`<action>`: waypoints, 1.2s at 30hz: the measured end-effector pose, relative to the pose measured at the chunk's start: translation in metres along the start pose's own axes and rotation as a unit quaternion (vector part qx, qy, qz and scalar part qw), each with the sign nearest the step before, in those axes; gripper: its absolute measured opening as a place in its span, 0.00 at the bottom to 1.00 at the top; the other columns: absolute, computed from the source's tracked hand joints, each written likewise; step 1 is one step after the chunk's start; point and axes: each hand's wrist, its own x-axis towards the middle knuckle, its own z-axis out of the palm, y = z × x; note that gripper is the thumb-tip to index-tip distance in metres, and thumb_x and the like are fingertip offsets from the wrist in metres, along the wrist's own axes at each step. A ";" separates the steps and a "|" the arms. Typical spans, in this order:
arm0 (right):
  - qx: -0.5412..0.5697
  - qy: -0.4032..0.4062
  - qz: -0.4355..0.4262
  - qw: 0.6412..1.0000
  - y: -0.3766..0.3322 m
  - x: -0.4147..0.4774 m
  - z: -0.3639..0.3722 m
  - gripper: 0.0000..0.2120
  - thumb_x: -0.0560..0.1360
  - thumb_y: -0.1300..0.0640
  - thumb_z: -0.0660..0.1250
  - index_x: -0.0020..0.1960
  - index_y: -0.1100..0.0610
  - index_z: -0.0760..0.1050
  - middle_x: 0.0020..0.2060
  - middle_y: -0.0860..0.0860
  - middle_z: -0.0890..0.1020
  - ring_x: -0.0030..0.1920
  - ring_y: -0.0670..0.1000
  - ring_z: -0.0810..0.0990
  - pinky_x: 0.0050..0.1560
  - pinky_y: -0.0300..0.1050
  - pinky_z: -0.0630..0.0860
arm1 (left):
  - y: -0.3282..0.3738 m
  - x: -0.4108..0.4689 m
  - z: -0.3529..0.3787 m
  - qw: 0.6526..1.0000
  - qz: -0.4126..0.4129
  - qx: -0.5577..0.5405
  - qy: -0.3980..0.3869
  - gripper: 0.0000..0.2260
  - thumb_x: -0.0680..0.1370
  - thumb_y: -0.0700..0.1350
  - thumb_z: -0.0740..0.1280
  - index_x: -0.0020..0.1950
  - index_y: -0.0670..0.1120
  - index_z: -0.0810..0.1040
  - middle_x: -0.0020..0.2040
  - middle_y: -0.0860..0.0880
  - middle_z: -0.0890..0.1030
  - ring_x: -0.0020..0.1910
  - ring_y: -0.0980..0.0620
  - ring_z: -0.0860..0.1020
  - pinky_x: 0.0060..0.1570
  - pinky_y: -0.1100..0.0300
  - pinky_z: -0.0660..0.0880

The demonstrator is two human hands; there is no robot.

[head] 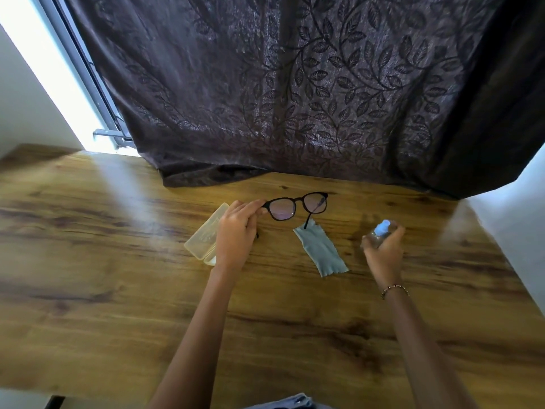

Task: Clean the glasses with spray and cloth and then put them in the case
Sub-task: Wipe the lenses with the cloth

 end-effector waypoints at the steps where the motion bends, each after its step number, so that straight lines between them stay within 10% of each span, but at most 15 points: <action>1: -0.003 0.034 -0.014 0.999 -0.004 -0.004 0.000 0.31 0.73 0.59 0.70 0.70 0.53 0.59 0.61 0.57 0.74 0.57 0.54 0.76 0.50 0.48 0.77 | 0.000 0.000 0.000 1.000 0.000 0.001 0.003 0.11 0.75 0.32 0.67 0.56 0.41 0.81 0.45 0.47 0.83 0.42 0.58 0.75 0.45 0.68 0.71; 5: -0.120 0.171 -0.190 0.959 -0.030 -0.021 0.006 0.22 0.74 0.56 0.70 0.65 0.60 0.68 0.57 0.56 0.74 0.58 0.54 0.72 0.55 0.47 0.71 | 0.000 0.000 0.000 1.000 -0.009 0.005 0.016 0.11 0.75 0.32 0.67 0.56 0.40 0.81 0.45 0.47 0.83 0.43 0.57 0.76 0.45 0.67 0.72; 12: -0.303 -0.137 -0.210 0.919 -0.023 -0.025 0.074 0.15 0.76 0.46 0.65 0.53 0.56 0.78 0.52 0.51 0.78 0.52 0.51 0.75 0.43 0.38 0.70 | 0.000 0.000 0.001 1.000 -0.018 0.015 0.017 0.12 0.75 0.32 0.68 0.56 0.41 0.82 0.44 0.46 0.83 0.42 0.59 0.74 0.45 0.69 0.71; 18: -0.286 -0.144 -0.222 0.921 -0.025 -0.024 0.094 0.05 0.76 0.57 0.66 0.48 0.57 0.79 0.48 0.52 0.79 0.51 0.54 0.77 0.44 0.39 0.71 | 0.000 0.000 -0.003 0.999 -0.023 0.016 0.022 0.12 0.75 0.32 0.68 0.56 0.41 0.82 0.45 0.46 0.83 0.43 0.59 0.74 0.48 0.71 0.69; 24: 0.069 -0.144 0.063 0.985 -0.039 -0.044 0.070 0.02 0.77 0.57 0.66 0.48 0.56 0.76 0.40 0.51 0.81 0.43 0.52 0.80 0.39 0.43 0.76 | 0.001 0.002 -0.002 0.999 -0.029 0.014 0.018 0.12 0.75 0.33 0.68 0.57 0.42 0.81 0.45 0.47 0.83 0.42 0.60 0.74 0.47 0.69 0.72; 28: 0.352 -0.198 0.255 0.879 -0.063 -0.060 0.042 0.06 0.75 0.61 0.69 0.52 0.58 0.79 0.44 0.54 0.83 0.46 0.52 0.81 0.44 0.46 0.78 | 0.007 0.002 0.001 1.000 -0.019 0.013 0.011 0.11 0.74 0.33 0.69 0.56 0.41 0.82 0.44 0.46 0.83 0.41 0.60 0.73 0.45 0.68 0.72; 36: 0.156 0.018 -0.188 0.970 -0.119 -0.073 0.034 0.09 0.73 0.60 0.72 0.53 0.59 0.82 0.46 0.45 0.82 0.45 0.40 0.80 0.47 0.31 0.76 | 0.017 0.002 0.005 1.000 0.011 0.019 0.004 0.10 0.72 0.32 0.71 0.52 0.39 0.83 0.41 0.47 0.84 0.39 0.52 0.79 0.42 0.71 0.69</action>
